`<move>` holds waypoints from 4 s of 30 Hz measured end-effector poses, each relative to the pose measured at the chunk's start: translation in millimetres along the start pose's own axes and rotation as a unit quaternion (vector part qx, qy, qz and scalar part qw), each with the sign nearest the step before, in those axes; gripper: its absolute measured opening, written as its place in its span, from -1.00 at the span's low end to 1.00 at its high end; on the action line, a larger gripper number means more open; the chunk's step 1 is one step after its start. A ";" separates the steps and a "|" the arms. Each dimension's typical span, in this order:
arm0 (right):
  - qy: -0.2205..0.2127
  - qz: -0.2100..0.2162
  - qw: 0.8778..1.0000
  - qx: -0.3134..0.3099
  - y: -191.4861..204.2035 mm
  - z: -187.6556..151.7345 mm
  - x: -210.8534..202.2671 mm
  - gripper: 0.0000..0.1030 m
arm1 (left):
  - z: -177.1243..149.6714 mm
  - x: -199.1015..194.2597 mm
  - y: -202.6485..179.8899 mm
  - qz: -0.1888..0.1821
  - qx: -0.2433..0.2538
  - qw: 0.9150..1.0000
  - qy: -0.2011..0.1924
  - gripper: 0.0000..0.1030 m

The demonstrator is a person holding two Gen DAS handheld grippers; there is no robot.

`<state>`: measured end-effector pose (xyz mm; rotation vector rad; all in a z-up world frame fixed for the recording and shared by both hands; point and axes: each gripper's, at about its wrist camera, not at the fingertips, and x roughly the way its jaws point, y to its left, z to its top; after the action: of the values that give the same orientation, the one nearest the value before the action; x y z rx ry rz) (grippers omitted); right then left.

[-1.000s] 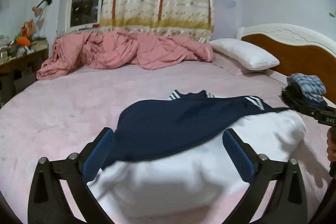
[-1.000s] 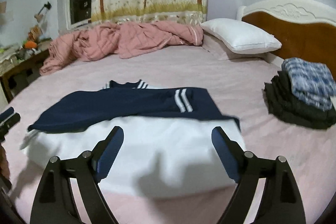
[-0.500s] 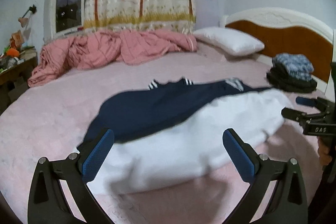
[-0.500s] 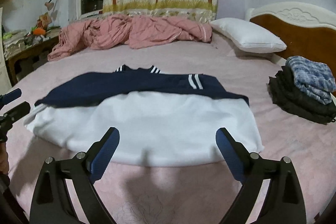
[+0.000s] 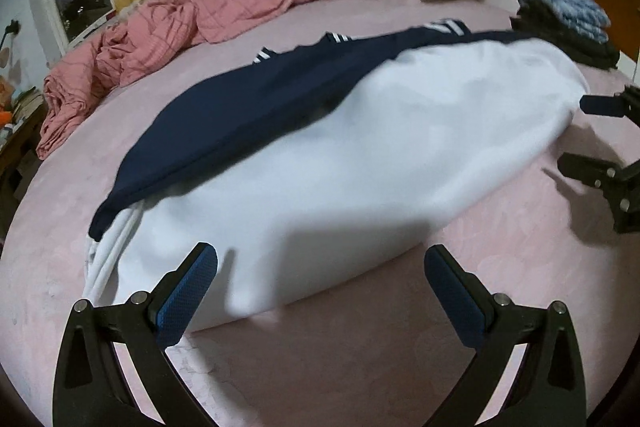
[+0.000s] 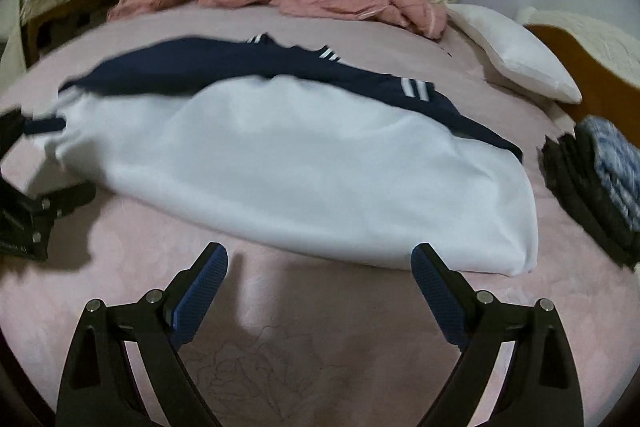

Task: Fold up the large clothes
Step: 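Open both grippers and withdraw above the jacket, then grasp the white jacket edge with both grippers and lift it toward the collar, then fold the held jacket edge over the sleeves with both grippers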

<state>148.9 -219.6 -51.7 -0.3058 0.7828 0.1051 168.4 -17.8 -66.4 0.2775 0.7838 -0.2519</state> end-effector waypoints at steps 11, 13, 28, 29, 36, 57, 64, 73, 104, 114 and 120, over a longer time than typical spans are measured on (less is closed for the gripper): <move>0.007 -0.035 0.998 -0.042 16.3 1.9 14.3 0.83 | 0.8 14.9 17.5 -0.009 -0.016 0.999 0.037 1.00; 0.007 -0.058 0.998 -0.033 11.4 4.3 15.0 0.83 | 1.7 18.7 25.7 -0.019 -0.031 0.998 0.044 1.00; 0.049 -0.089 0.994 0.050 -61.6 7.6 37.0 0.84 | -6.6 26.6 82.4 0.067 -0.101 0.990 0.067 1.00; 0.052 -0.077 0.994 0.063 -68.3 7.1 38.2 0.84 | -7.7 26.5 84.1 0.066 -0.102 0.991 0.063 1.00; 0.048 -0.062 0.994 0.070 -70.6 4.8 39.2 0.87 | -2.4 18.1 66.8 0.028 -0.060 0.998 0.016 0.98; 0.023 -0.080 0.996 0.015 -53.3 25.1 48.6 0.71 | 19.3 33.5 38.4 0.049 0.010 0.999 -0.007 -0.57; 0.021 -0.104 0.994 0.030 -49.4 20.5 47.5 0.02 | 19.5 30.6 39.0 0.060 0.002 0.998 -0.016 -0.69; -0.044 -0.184 0.982 0.023 -26.8 22.4 16.4 -0.50 | 19.1 5.3 48.1 0.050 -0.044 0.996 -0.053 -0.86; -0.077 -0.223 0.972 0.018 24.1 -42.2 -59.3 -0.52 | -53.1 -59.3 29.0 0.066 -0.050 0.995 -0.064 -0.86; -0.088 -0.145 0.983 0.070 10.1 -60.8 -108.7 -0.52 | -60.2 -106.7 41.4 0.008 -0.104 0.993 -0.056 -0.86; -0.080 -0.062 0.988 0.113 -27.1 -32.0 -118.9 -0.52 | -28.2 -124.1 65.1 -0.047 -0.132 0.988 -0.065 -0.85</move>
<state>48.8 -252.9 17.3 -0.1280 0.6071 -0.0764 86.3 67.3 13.9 -0.0260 0.6920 -0.2499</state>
